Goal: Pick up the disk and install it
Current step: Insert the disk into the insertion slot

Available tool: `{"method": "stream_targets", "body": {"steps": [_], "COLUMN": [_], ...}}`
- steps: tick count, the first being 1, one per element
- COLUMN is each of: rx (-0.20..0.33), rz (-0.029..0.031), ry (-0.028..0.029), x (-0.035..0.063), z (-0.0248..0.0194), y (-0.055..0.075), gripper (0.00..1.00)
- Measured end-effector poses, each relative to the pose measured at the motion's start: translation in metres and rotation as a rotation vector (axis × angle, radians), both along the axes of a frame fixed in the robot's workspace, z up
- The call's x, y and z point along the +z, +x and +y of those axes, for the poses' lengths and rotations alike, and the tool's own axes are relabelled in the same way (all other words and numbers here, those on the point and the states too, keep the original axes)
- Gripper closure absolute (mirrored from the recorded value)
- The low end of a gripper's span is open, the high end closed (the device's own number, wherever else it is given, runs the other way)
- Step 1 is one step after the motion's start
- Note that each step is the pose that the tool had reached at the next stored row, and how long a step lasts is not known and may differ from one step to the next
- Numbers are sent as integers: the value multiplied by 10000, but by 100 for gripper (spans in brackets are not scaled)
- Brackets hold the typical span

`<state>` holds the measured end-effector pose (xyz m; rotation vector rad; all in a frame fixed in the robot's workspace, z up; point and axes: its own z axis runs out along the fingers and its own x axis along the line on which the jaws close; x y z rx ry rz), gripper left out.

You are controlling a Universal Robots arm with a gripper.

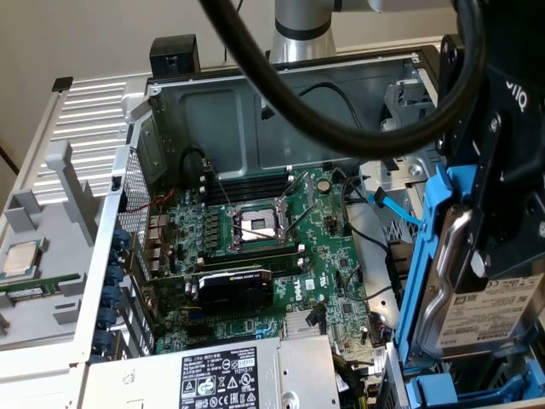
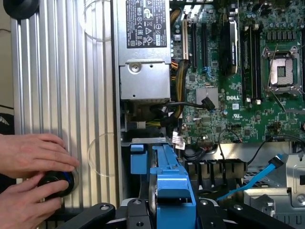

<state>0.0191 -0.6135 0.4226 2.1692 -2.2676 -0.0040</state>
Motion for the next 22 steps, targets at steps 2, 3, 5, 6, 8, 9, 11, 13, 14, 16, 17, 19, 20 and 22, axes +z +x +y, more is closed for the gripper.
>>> {"method": "stream_targets", "body": {"steps": [2,3,5,6,8,9,11,13,14,16,17,19,20,22], "rx": [0,0,1,1,1,1,1,1,1,1,1,1,1,1], "rz": [23,28,38,40,40,40,39,40,39,39,40,39,40,39], "ry": [0,1,2,1,1,2,2,1,1,2,2,2,1,1], "x": [-2,-4,-5,-6,-8,-9,-15,-22,-25,-32,-35,-36,-37,-39], "z": [0,0,-2,-2,-2,-2,-1,-2,-2,-2,-2,-2,-1,-2], "y": [0,0,1,5,5,5,5,5,5,5,5,5,5,5], "gripper": [63,63,63,63,63,63,63,63,63,63,63,63,63,63]}}
